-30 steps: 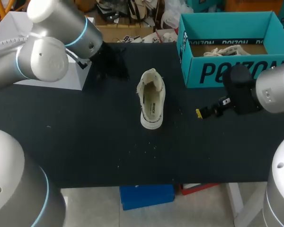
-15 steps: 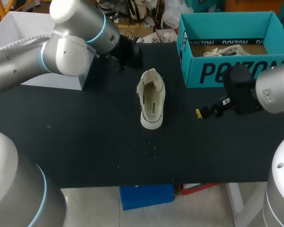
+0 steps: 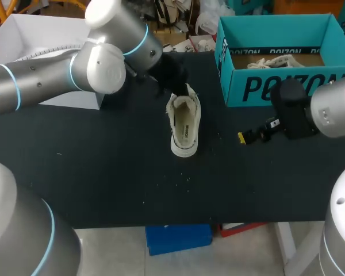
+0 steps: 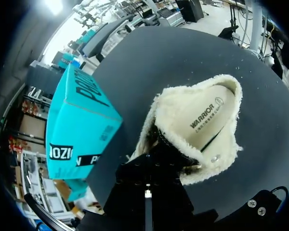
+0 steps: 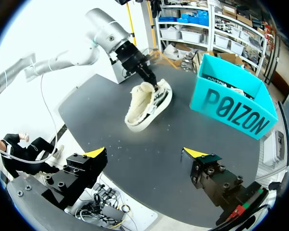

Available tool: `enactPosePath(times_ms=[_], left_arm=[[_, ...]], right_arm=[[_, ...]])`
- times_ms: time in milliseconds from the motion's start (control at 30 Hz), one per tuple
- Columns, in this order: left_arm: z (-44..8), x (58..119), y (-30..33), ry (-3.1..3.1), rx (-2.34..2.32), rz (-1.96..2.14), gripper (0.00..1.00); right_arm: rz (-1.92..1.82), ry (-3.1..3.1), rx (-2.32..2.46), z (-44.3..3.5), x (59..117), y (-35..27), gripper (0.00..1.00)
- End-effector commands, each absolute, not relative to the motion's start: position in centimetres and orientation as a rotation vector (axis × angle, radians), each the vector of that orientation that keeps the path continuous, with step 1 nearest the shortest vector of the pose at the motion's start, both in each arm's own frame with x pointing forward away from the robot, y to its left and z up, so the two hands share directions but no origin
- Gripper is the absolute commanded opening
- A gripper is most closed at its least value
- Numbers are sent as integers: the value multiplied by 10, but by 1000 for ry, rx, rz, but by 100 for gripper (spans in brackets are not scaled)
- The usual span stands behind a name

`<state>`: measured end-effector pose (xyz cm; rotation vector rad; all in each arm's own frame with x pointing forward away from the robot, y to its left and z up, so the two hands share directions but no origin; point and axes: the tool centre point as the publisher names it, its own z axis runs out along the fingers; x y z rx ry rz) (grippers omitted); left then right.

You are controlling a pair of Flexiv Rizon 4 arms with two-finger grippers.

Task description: Take the shoe out of the shoebox, open the shoe tongue, remove and reinsert the insole, then place the shoe into the shoebox

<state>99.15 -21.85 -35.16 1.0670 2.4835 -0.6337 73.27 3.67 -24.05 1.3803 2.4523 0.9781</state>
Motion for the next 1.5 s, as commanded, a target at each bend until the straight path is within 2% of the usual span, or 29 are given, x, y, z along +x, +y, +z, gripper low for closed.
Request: enactPosePath(times_ms=[33,267,467,500,533,567,600,633,833,1100,1500], left_arm=[[-346,959,-202,2441,1060,-649,0],[-348,938,-192,2443,1109,-650,0],[-326,940,-180,2408,1150,-598,0],[-322,940,-177,2401,1160,-590,2],[-318,939,-175,2394,1181,-587,25],[-314,937,-173,2386,1193,-591,44],[-310,935,-171,2381,1220,-572,93],[-306,932,-169,2376,1245,-566,100],[-295,915,-150,2420,1352,-448,100],[-280,905,-115,2596,987,-724,100],[-280,905,-115,2596,987,-724,100]], right_arm=[[981,2452,1380,-241,732,37,100],[981,2452,1380,-241,732,37,100],[981,2452,1380,-241,732,37,100],[981,2452,1380,-241,732,37,100],[981,2452,1380,-241,732,37,100],[981,2452,1380,-241,732,37,100],[981,2452,1380,-241,732,37,100],[981,2452,1380,-241,732,37,100],[981,2452,1380,-241,732,37,100],[981,2452,1380,-241,732,37,100],[981,2452,1380,-241,732,37,100]])
